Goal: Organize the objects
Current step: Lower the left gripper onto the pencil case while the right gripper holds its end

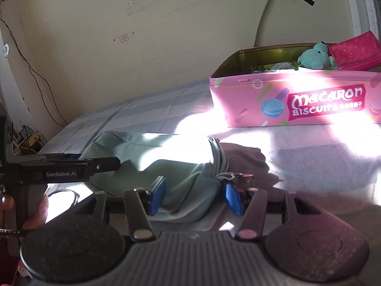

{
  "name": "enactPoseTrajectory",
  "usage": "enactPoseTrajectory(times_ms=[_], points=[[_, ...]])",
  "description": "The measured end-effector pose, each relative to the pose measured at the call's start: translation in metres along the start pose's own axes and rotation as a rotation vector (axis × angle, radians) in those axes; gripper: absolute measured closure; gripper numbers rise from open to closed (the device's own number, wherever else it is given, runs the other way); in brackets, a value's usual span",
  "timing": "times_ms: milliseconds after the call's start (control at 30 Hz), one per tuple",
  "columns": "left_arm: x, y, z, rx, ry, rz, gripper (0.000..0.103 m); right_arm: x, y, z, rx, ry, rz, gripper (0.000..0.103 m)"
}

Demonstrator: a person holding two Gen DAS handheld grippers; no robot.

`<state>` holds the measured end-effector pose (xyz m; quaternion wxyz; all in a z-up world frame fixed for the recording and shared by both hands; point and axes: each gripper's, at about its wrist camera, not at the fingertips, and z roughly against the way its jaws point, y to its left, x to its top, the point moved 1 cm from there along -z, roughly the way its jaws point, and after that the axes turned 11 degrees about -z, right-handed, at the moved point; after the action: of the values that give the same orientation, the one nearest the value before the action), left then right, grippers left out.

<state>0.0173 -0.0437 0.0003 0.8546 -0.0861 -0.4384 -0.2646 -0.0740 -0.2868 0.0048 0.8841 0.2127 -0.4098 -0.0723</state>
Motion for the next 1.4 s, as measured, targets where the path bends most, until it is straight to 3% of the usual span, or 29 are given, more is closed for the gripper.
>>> enactPoseTrajectory(times_ms=[167, 333, 467, 800, 900, 967, 1100, 1167, 1267, 1400], points=[[0.005, -0.033, -0.004, -0.091, -0.012, -0.075, 0.031, -0.006, -0.015, 0.030, -0.093, -0.027, 0.015, 0.051], [0.008, -0.059, -0.007, -0.113, -0.037, -0.157, 0.031, -0.012, -0.049, 0.052, -0.121, -0.045, -0.107, 0.050], [0.006, -0.043, -0.005, -0.171, -0.023, -0.126, 0.031, -0.012, -0.042, 0.048, -0.142, -0.053, -0.083, 0.048], [-0.004, -0.005, 0.011, -0.193, 0.020, -0.073, 0.031, -0.012, -0.012, 0.032, -0.109, -0.033, 0.003, 0.047], [-0.002, 0.004, 0.007, -0.217, 0.039, -0.024, 0.029, -0.010, -0.012, 0.027, -0.077, -0.022, -0.028, 0.039], [-0.002, 0.003, 0.003, -0.217, 0.049, -0.009, 0.028, -0.011, -0.012, 0.023, -0.056, -0.013, -0.038, 0.027], [-0.001, -0.011, -0.002, -0.177, 0.039, -0.038, 0.027, -0.017, -0.012, 0.025, -0.052, -0.034, -0.012, 0.029], [0.003, -0.016, -0.004, -0.166, 0.048, -0.042, 0.027, -0.018, -0.015, 0.029, -0.049, -0.042, -0.004, 0.037], [0.012, -0.027, -0.010, -0.206, 0.071, -0.048, 0.029, -0.016, -0.028, 0.040, -0.050, -0.052, -0.016, 0.039], [0.024, -0.070, -0.020, -0.252, 0.076, -0.149, 0.029, -0.016, -0.059, 0.061, -0.099, -0.086, -0.067, 0.041]])
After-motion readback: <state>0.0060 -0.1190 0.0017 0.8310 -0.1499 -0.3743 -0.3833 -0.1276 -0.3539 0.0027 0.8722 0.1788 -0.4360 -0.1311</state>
